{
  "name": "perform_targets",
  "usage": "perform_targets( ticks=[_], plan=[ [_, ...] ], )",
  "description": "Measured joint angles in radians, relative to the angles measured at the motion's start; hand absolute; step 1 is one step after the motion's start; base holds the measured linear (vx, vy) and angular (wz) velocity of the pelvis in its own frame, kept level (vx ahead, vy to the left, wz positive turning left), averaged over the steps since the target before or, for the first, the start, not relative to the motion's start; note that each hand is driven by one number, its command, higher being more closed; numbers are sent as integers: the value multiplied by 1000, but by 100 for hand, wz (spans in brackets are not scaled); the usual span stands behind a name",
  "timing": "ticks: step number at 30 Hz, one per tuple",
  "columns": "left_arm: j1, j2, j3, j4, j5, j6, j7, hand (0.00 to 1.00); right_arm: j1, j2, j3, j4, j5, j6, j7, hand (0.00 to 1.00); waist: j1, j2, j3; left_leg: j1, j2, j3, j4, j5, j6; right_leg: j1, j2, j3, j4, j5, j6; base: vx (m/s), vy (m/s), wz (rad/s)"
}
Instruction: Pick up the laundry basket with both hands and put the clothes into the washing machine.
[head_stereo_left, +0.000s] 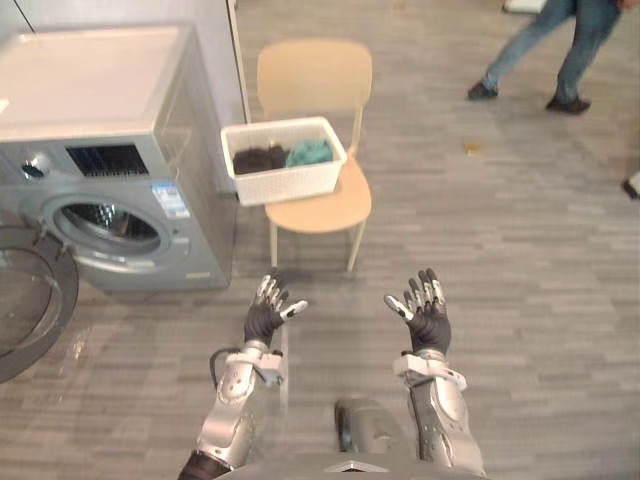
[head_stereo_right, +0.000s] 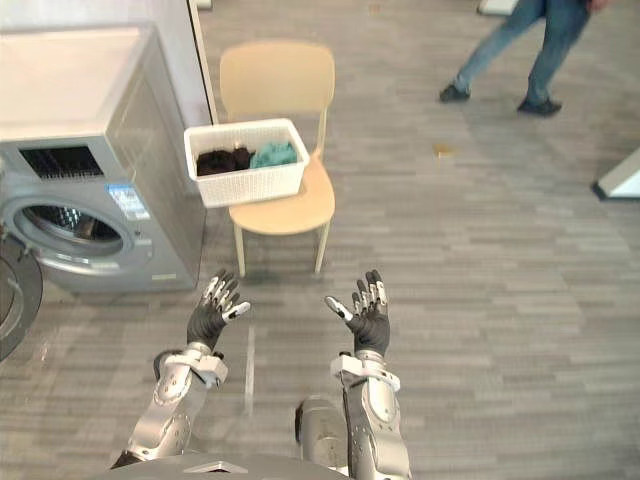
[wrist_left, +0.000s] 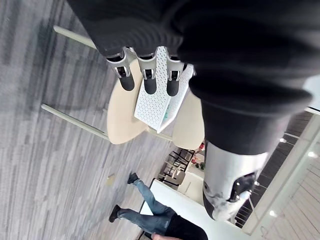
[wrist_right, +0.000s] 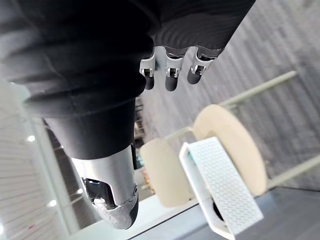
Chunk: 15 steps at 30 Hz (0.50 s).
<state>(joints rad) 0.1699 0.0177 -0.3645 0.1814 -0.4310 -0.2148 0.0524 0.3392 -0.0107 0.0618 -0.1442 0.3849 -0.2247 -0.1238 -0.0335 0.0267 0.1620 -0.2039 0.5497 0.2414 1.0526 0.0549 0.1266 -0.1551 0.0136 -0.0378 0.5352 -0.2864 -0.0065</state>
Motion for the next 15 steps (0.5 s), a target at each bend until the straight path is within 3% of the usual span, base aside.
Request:
perform_targets(
  ticks=[2,3,5,7,9,10,11,12,13,15],
  plan=[
    [10,-18,-29,-21,0,3,-19,0,6,-5,-37,-29,0,-12,-35,0,2,9,-2,-81,-15,41,120,-61,-3,88,-11,-19,-58,-25,-31,360,-114,46],
    [7,-29,-32,-25,0,4,-29,0,0,-5,-37,-41,0,-15,-42,0,4,11,-4,-137,-67,70,108,-126,-40,125,-24,-45,-95,-29,-36,349,-58,59],
    [2,-30,-33,-24,0,5,-35,0,-14,-5,-36,-41,0,-16,-45,0,15,8,-1,-168,-145,96,23,-186,-77,155,-46,-62,-110,-47,-33,254,-9,44],
    [1,-28,-34,-15,1,8,-35,0,-38,-4,-38,-41,1,-15,-57,0,23,10,1,-172,-222,134,-151,-222,-117,203,-70,-88,-127,-68,-16,284,39,44],
    [-14,-31,-50,-12,2,8,-34,0,-67,-5,-65,-40,-8,-21,-61,0,26,12,-8,-151,-345,150,-512,-185,-182,246,-113,-132,-143,-109,27,405,119,54],
    [-18,-34,-53,-12,3,8,-34,0,-76,-6,-77,-38,-21,-20,-64,0,30,20,-12,-142,-369,149,-589,-169,-188,255,-116,-134,-145,-121,38,453,190,26],
    [-22,-33,-60,-8,3,9,-31,0,-86,-1,-88,-30,-34,-18,-67,0,35,11,-17,-121,-416,139,-620,-114,-122,288,-147,-135,-155,-144,51,253,124,8],
    [-20,-30,-67,-4,3,9,-30,0,-81,1,-86,-28,-38,-18,-67,0,33,0,-28,-108,-442,139,-619,-125,-110,310,-162,-134,-155,-146,60,602,224,21],
    [-31,-34,-69,11,6,14,-30,0,-71,5,-77,-26,-42,-18,-66,0,19,-29,-48,-82,-502,146,-613,-176,-52,237,-229,-101,42,-115,97,526,172,19],
    [-51,-30,-69,12,23,17,-31,0,-75,10,-75,-5,-67,-18,-64,0,23,-43,-45,-43,-523,172,-605,-212,-49,153,-270,-46,258,-40,145,514,167,1]
  ],
)
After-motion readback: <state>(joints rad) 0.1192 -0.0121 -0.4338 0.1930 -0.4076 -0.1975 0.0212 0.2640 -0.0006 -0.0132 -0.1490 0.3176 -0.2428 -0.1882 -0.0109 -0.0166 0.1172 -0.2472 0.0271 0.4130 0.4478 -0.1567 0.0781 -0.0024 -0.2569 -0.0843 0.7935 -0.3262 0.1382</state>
